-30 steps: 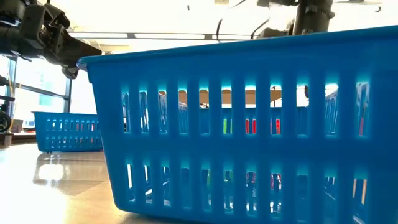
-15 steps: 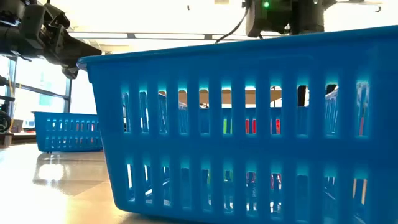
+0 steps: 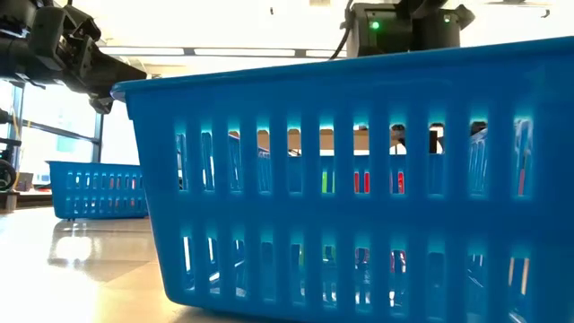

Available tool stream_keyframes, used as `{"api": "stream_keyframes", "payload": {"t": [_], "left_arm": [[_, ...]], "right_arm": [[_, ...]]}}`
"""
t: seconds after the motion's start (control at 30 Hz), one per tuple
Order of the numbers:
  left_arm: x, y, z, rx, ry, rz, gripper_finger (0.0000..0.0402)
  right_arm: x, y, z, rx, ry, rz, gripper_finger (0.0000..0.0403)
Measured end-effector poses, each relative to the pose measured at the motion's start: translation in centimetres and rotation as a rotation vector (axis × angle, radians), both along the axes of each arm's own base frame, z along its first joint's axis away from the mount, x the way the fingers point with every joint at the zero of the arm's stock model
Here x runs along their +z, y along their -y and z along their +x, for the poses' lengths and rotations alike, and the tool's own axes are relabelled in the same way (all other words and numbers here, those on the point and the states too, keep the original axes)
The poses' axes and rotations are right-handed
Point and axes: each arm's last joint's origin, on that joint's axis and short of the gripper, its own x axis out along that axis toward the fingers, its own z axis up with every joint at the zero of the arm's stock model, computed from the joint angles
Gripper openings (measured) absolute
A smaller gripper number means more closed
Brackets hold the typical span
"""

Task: Stack baskets on shelf by color
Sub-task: Put the middle red bin on the shelf

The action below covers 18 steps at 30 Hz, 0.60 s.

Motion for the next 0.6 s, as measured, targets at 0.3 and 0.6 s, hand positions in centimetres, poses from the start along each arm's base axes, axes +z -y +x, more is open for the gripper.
{"api": "stream_keyframes", "payload": {"t": [0.3,0.6], "left_arm": [[0.0,0.0,0.0,0.0,0.0,0.0,0.0133],[0.0,0.0,0.0,0.0,0.0,0.0,0.0133]], "right_arm": [[0.0,0.1,-0.3,0.002,-0.032,-0.031,0.0009],[1.0,0.3,-1.2,-0.003,-0.059,-0.037,0.0005]]}}
